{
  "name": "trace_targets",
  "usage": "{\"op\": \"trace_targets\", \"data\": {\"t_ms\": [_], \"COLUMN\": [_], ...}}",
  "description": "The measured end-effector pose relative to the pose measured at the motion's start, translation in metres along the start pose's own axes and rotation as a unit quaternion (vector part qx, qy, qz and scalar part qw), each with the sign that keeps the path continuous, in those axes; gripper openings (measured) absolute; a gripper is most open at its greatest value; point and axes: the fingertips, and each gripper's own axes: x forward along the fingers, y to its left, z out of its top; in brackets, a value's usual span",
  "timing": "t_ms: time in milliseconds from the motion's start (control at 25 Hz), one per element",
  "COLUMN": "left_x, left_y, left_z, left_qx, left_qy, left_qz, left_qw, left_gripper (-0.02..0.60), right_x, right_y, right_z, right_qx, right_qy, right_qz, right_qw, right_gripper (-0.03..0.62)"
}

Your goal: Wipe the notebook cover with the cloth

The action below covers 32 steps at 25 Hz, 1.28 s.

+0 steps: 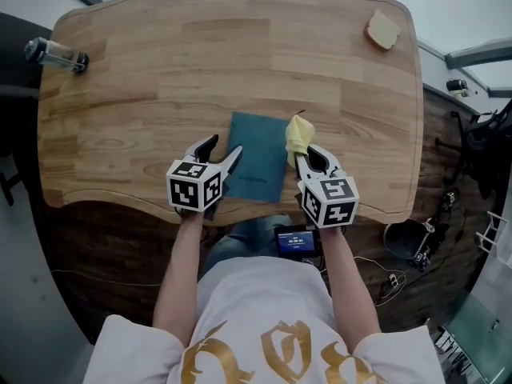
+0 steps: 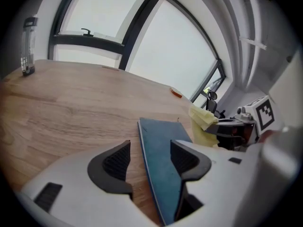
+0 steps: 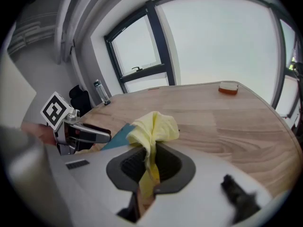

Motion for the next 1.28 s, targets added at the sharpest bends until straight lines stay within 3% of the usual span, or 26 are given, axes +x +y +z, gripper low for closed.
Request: {"op": "trace_targets", "data": {"t_ms": [200,400,600,880,1280], "left_x": [0.008,0.011,0.018,0.016,0.014], "left_y": [0.004,0.006,0.000,0.000,0.002], "left_z": [-0.010,-0.015,-0.020,-0.022,-0.023], "left_qx": [0.000,0.009,-0.033,-0.096,-0.119], "left_qy": [0.038,0.073,0.135,0.133,0.115], "left_qz": [0.016,0.033,0.012,-0.016,-0.048], "left_qw": [0.9991,0.9968,0.9902,0.9863,0.9850], "left_gripper": [0.252,0.172,0.109,0.083,0.067], "right_x": [0.009,0.018,0.027,0.042,0.054], "right_y": [-0.005,-0.008,-0.013,-0.008,-0.006], "right_z": [-0.006,-0.009,-0.007,-0.008,-0.008], "right_qx": [0.000,0.000,-0.012,-0.064,-0.109], "right_qy": [0.018,0.044,0.057,0.084,0.132], "right_qz": [0.001,0.011,0.006,-0.003,0.027], "right_qw": [1.000,0.999,0.998,0.994,0.985], "right_gripper": [0.041,0.041,0.041,0.041,0.041]}}
